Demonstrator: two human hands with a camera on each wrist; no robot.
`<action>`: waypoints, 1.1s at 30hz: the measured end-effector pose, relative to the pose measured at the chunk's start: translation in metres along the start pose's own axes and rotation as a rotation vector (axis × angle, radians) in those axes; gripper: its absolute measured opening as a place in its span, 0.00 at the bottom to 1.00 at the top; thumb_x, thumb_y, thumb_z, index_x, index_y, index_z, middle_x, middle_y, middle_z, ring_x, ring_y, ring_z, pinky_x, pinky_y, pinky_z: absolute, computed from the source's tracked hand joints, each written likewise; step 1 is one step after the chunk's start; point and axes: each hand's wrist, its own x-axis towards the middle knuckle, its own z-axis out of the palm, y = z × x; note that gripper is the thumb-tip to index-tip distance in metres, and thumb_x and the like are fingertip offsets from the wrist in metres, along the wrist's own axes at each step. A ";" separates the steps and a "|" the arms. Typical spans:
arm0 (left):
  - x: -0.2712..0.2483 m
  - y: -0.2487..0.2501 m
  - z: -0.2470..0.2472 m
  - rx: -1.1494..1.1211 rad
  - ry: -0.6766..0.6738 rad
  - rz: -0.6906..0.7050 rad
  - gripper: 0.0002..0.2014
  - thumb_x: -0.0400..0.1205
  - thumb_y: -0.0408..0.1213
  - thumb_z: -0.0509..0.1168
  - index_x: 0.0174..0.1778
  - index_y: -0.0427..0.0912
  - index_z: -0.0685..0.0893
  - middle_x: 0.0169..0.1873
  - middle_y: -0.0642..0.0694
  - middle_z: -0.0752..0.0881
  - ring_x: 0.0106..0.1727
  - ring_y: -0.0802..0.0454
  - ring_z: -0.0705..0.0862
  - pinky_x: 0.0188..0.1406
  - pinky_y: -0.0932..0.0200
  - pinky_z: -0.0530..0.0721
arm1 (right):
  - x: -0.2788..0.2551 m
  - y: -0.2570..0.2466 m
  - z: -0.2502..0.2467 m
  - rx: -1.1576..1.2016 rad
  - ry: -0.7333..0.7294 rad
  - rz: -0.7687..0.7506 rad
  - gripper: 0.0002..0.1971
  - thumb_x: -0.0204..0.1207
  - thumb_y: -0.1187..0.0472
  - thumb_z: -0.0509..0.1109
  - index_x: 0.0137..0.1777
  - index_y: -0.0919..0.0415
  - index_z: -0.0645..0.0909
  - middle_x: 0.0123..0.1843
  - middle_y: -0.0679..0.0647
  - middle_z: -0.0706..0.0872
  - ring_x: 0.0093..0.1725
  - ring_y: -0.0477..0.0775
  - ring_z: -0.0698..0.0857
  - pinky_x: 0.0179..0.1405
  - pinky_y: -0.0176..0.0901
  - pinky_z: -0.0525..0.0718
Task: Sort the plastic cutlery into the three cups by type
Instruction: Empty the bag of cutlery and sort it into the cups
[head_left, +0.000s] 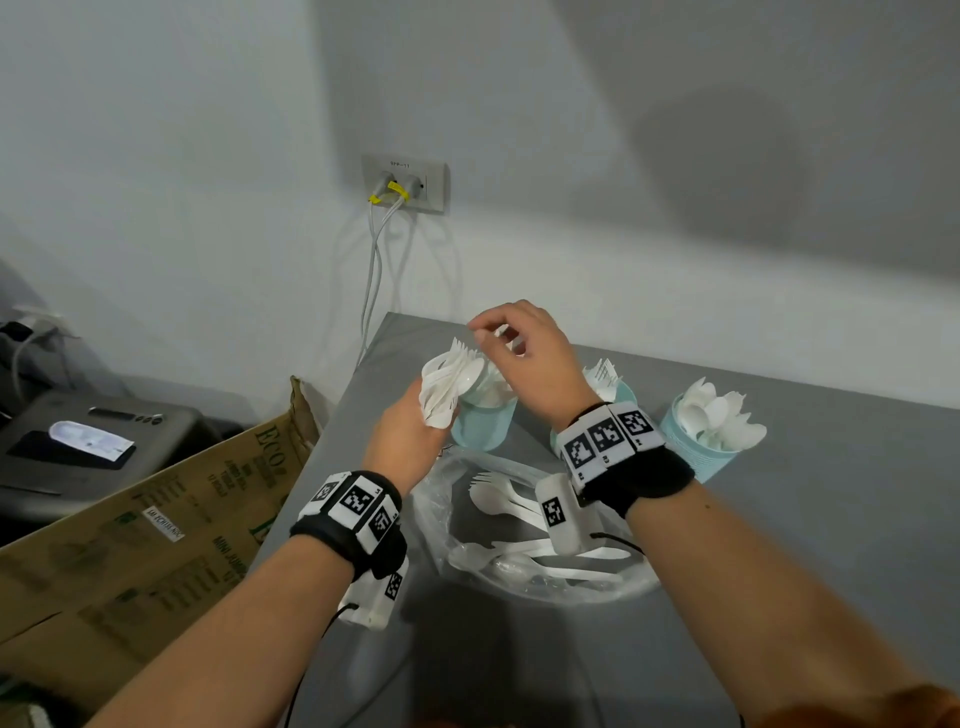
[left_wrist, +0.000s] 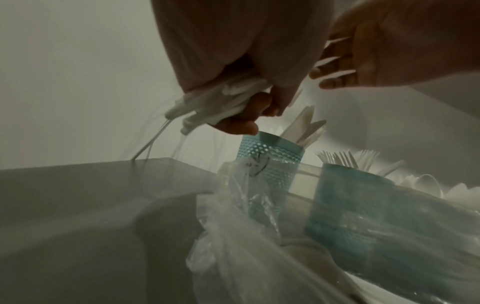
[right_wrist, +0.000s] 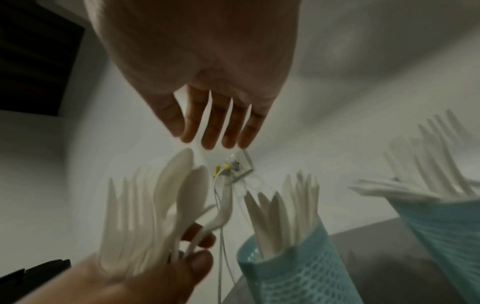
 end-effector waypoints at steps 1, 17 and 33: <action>0.000 0.002 0.000 0.013 -0.008 0.003 0.21 0.83 0.47 0.62 0.73 0.55 0.72 0.51 0.55 0.84 0.48 0.56 0.81 0.51 0.59 0.76 | 0.000 -0.003 -0.001 0.005 -0.052 -0.015 0.05 0.78 0.58 0.68 0.49 0.49 0.86 0.49 0.43 0.82 0.53 0.48 0.77 0.50 0.31 0.72; -0.009 0.006 0.003 -0.300 -0.111 -0.175 0.10 0.75 0.35 0.74 0.49 0.41 0.83 0.26 0.50 0.84 0.21 0.55 0.78 0.23 0.64 0.78 | 0.005 -0.018 -0.019 -0.091 -0.260 0.036 0.04 0.80 0.60 0.67 0.51 0.58 0.82 0.51 0.52 0.86 0.50 0.50 0.81 0.50 0.37 0.74; -0.012 0.022 -0.008 -0.569 -0.148 -0.227 0.07 0.82 0.44 0.66 0.49 0.43 0.81 0.28 0.43 0.76 0.18 0.61 0.74 0.24 0.61 0.82 | 0.001 0.014 -0.011 -0.153 0.137 0.148 0.08 0.84 0.55 0.59 0.53 0.50 0.80 0.47 0.50 0.87 0.46 0.54 0.84 0.52 0.55 0.84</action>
